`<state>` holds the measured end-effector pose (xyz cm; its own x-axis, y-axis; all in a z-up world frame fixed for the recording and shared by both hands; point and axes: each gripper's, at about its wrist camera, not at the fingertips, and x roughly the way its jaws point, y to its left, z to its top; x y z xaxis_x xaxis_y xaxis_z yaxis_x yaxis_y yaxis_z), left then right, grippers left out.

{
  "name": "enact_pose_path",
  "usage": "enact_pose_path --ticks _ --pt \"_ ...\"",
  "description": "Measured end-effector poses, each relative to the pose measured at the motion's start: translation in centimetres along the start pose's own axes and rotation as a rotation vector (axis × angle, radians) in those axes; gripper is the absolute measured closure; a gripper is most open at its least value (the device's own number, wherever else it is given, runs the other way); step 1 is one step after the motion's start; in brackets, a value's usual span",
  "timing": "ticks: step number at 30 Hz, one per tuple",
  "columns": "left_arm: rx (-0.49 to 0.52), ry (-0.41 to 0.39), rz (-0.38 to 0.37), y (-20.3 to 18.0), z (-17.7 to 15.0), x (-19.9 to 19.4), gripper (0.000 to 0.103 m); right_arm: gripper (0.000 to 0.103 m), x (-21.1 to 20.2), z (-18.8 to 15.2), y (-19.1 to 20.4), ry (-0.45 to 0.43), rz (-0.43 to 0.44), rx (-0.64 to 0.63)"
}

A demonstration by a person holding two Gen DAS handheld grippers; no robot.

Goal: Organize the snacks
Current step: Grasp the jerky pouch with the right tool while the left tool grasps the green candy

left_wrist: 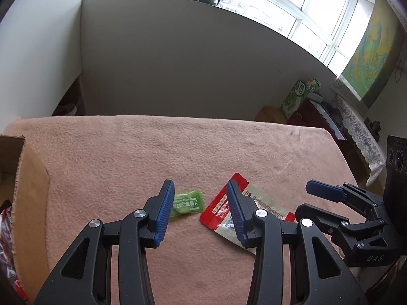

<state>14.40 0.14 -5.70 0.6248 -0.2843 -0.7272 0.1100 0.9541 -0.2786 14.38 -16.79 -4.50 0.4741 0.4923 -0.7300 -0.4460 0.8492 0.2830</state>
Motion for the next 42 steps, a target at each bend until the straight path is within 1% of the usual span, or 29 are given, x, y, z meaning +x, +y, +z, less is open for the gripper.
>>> enact_pose_path --ticks 4,5,7,11,12,13,18,21,23,26,32,35,42 --pt "-0.012 0.060 -0.043 0.1 0.3 2.0 0.062 0.033 0.4 -0.2 -0.2 0.011 -0.007 0.003" --pt "-0.010 0.067 -0.043 0.1 0.3 2.3 0.062 0.033 0.3 -0.2 -0.3 0.011 -0.008 0.004" --pt "-0.003 0.071 -0.018 0.1 0.5 2.7 0.062 0.033 0.3 -0.2 -0.3 0.008 -0.007 0.007" --pt "-0.010 0.100 -0.015 0.8 0.6 3.7 0.063 0.033 0.2 -0.2 -0.4 0.007 -0.011 0.010" --pt "-0.011 0.107 -0.011 0.9 0.5 3.8 0.068 0.033 0.2 -0.2 -0.5 0.008 -0.011 0.012" --pt "-0.007 0.106 -0.010 0.9 0.3 3.8 0.072 0.033 0.2 -0.2 -0.5 0.009 -0.012 0.013" --pt "0.019 0.111 -0.009 0.6 -0.7 3.0 0.072 0.033 0.2 -0.2 -0.7 0.010 -0.012 0.024" --pt "0.039 0.103 0.019 0.4 -1.0 2.6 0.072 0.033 0.1 -0.1 -0.6 0.005 -0.002 0.029" --pt "0.036 0.097 0.022 0.8 -1.2 2.3 0.072 0.033 0.1 0.0 -0.2 0.002 0.006 0.022" --pt "0.019 0.106 0.016 1.6 -1.3 2.4 0.072 0.033 0.6 0.3 0.3 0.016 -0.001 0.015" --pt "0.051 0.104 0.018 2.0 -1.5 1.9 0.072 0.033 3.1 0.6 0.3 0.073 0.017 0.035" --pt "0.083 0.102 0.038 1.2 -1.6 2.1 0.072 0.033 4.3 0.5 1.3 0.102 0.002 -0.003" --pt "0.171 0.091 0.114 -0.3 -2.1 2.5 0.073 0.033 5.7 -0.8 4.4 0.135 -0.084 -0.162"
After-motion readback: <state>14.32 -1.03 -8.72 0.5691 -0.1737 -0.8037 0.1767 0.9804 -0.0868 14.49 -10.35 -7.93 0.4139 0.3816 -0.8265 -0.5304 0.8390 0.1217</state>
